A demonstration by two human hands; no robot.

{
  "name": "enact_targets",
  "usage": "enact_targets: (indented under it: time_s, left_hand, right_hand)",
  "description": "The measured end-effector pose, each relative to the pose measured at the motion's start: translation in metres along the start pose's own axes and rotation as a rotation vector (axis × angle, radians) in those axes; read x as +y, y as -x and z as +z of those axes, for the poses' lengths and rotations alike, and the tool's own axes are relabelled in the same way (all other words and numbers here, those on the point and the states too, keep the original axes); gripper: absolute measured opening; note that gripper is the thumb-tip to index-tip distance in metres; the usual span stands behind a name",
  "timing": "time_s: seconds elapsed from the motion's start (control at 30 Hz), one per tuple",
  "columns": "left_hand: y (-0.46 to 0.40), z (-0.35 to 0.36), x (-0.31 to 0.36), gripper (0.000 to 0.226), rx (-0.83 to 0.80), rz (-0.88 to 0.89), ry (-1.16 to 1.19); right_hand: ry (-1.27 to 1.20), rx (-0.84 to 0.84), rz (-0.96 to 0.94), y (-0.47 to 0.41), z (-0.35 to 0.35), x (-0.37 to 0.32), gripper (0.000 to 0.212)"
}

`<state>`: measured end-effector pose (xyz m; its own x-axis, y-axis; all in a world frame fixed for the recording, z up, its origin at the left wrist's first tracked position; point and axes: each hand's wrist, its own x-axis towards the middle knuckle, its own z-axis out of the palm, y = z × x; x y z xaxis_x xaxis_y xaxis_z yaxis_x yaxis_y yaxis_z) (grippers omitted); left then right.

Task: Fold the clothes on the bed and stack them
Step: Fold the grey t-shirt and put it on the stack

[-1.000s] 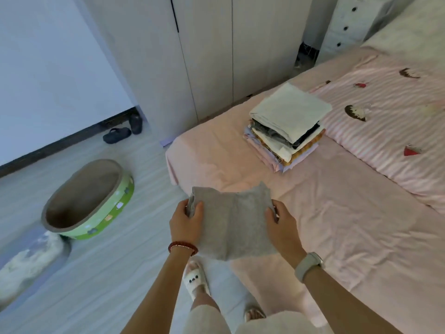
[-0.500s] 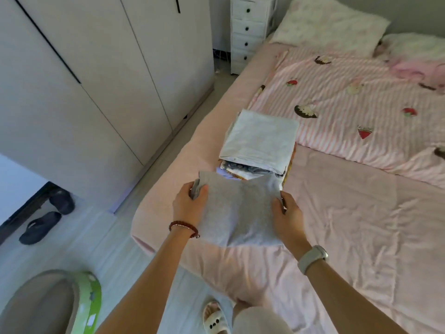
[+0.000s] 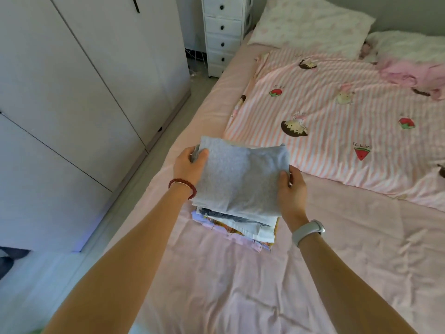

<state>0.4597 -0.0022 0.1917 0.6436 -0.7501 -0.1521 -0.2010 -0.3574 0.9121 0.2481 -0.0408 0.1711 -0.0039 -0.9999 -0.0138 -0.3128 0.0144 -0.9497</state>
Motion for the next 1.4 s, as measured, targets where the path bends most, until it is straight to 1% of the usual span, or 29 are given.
enact_targets:
  time_s: [0.07, 0.13, 0.23, 0.3, 0.33, 0.37, 0.4, 0.43, 0.47, 0.5, 0.53, 0.57, 0.6, 0.63, 0.67, 0.73, 0.77, 0.83, 0.9, 1.0, 1.07, 1.17, 1.27, 1.4]
  left_hand:
    - [-0.025, 0.014, -0.005, 0.012, 0.012, -0.011, 0.026]
    - [-0.045, 0.027, -0.013, 0.015, -0.005, -0.026, 0.026]
    - [-0.063, 0.045, -0.033, 0.037, -0.042, -0.063, -0.11]
    - [-0.065, 0.054, -0.044, 0.045, -0.035, -0.102, -0.192]
    - [-0.063, 0.056, -0.047, 0.046, -0.008, -0.082, -0.265]
    - [-0.061, 0.057, -0.05, 0.046, 0.033, -0.013, -0.406]
    - [-0.055, 0.056, -0.051, 0.044, 0.081, 0.101, -0.579]
    - [-0.049, 0.056, -0.052, 0.041, 0.132, 0.255, -0.729]
    - [-0.042, 0.056, -0.052, 0.039, 0.166, 0.428, -0.824]
    - [-0.036, 0.059, -0.054, 0.038, 0.172, 0.586, -0.878]
    - [-0.031, 0.062, -0.055, 0.04, 0.137, 0.704, -0.925]
    - [-0.027, 0.066, -0.058, 0.044, 0.056, 0.744, -0.975]
    - [-0.025, 0.07, -0.061, 0.05, -0.073, 0.697, -1.024]
    - [-0.025, 0.074, -0.067, 0.054, -0.188, 0.619, -1.064]
    - [-0.027, 0.077, -0.074, 0.057, -0.281, 0.532, -1.098]
    - [-0.033, 0.08, -0.085, 0.06, -0.367, 0.421, -1.149]
    - [-0.035, 0.08, -0.085, 0.06, -0.399, 0.399, -1.171]
    - [-0.036, 0.079, -0.075, 0.06, -0.458, 0.363, -1.184]
    - [-0.033, 0.074, -0.058, 0.06, -0.475, 0.332, -1.17]
    - [-0.011, 0.066, -0.034, 0.057, -0.429, 0.321, -1.097]
    - [0.016, 0.059, -0.023, 0.053, -0.373, 0.36, -1.05]
    - [0.071, 0.05, -0.012, 0.048, -0.336, 0.429, -0.986]
    - [0.129, 0.046, -0.009, 0.044, -0.35, 0.495, -0.987]
    - [0.212, 0.047, -0.003, 0.043, -0.423, 0.578, -0.965]
  right_hand:
    - [0.005, 0.027, 0.006, -0.02, 0.003, 0.009, 0.014]
    - [0.028, 0.064, 0.037, -0.036, 0.006, 0.023, 0.014]
    - [0.104, 0.037, 0.201, -0.045, 0.01, 0.047, 0.016]
    - [0.116, 0.027, 0.286, -0.044, 0.01, 0.055, 0.027]
    - [0.113, 0.032, 0.291, -0.043, 0.01, 0.056, 0.032]
    - [0.118, 0.043, 0.273, -0.041, 0.009, 0.055, 0.037]
    - [0.147, 0.054, 0.238, -0.038, 0.009, 0.054, 0.041]
    - [0.215, 0.057, 0.183, -0.035, 0.008, 0.053, 0.045]
    - [0.317, 0.059, 0.105, -0.031, 0.007, 0.053, 0.047]
    - [0.443, 0.07, -0.001, -0.026, 0.006, 0.053, 0.047]
    - [0.577, 0.092, -0.125, -0.022, 0.007, 0.052, 0.048]
    - [0.69, 0.112, -0.249, -0.019, 0.009, 0.052, 0.049]
    - [0.785, 0.103, -0.36, -0.019, 0.011, 0.052, 0.05]
    - [0.862, 0.027, -0.415, -0.02, 0.014, 0.054, 0.049]
    - [0.92, -0.098, -0.391, -0.022, 0.016, 0.055, 0.05]
    - [0.997, -0.329, -0.282, -0.027, 0.017, 0.064, 0.055]
    - [1.02, -0.392, -0.255, -0.029, 0.017, 0.07, 0.056]
    - [1.016, -0.451, -0.233, -0.031, 0.015, 0.068, 0.057]
    - [0.97, -0.457, -0.219, -0.03, 0.011, 0.056, 0.057]
    - [0.86, -0.393, -0.209, -0.017, -0.001, 0.037, 0.052]
    - [0.784, -0.337, -0.204, 0.003, -0.016, 0.026, 0.047]
    - [0.753, -0.278, -0.215, 0.047, -0.046, 0.02, 0.041]
    - [0.756, -0.233, -0.189, 0.099, -0.083, 0.023, 0.036]
    - [0.766, -0.152, -0.122, 0.179, -0.141, 0.031, 0.035]
